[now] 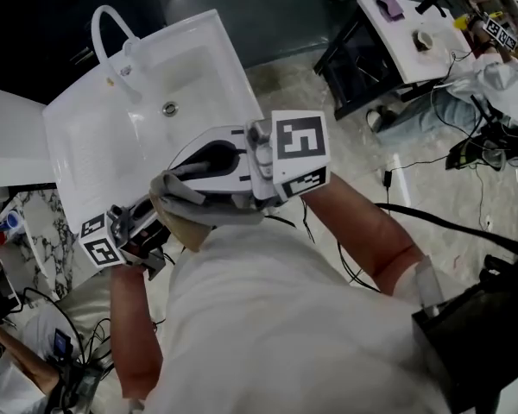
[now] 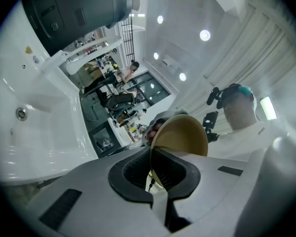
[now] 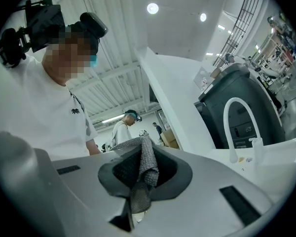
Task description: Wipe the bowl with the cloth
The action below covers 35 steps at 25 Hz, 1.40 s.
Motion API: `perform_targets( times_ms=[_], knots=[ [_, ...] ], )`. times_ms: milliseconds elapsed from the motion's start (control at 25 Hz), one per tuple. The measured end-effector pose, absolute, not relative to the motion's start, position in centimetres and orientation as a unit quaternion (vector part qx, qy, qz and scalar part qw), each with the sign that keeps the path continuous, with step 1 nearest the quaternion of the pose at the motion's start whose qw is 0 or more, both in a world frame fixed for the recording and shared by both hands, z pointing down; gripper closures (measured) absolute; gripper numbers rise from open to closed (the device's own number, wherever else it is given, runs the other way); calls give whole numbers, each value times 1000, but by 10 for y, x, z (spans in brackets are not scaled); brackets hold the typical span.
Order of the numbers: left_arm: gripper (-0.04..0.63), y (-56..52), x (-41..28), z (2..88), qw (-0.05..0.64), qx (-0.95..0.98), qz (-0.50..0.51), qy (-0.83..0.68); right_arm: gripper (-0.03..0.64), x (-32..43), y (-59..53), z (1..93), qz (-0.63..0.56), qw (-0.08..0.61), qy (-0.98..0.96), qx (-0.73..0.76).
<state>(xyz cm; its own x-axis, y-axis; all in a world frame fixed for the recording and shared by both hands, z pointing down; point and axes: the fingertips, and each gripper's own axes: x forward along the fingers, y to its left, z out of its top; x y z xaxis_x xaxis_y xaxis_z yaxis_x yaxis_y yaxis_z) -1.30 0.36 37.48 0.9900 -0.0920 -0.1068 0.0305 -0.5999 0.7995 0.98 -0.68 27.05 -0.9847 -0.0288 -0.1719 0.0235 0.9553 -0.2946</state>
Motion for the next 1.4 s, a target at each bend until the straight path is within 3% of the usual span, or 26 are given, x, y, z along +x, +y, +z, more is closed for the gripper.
perform_targets(
  times_ms=[720, 1400],
  knots=[
    [577, 9, -15, 347, 429, 895, -122, 16, 584, 5, -13, 318, -173, 8, 984, -51],
    [577, -16, -52, 349, 442, 879, -176, -32, 584, 2, 25, 316, -175, 9, 984, 33]
  ],
)
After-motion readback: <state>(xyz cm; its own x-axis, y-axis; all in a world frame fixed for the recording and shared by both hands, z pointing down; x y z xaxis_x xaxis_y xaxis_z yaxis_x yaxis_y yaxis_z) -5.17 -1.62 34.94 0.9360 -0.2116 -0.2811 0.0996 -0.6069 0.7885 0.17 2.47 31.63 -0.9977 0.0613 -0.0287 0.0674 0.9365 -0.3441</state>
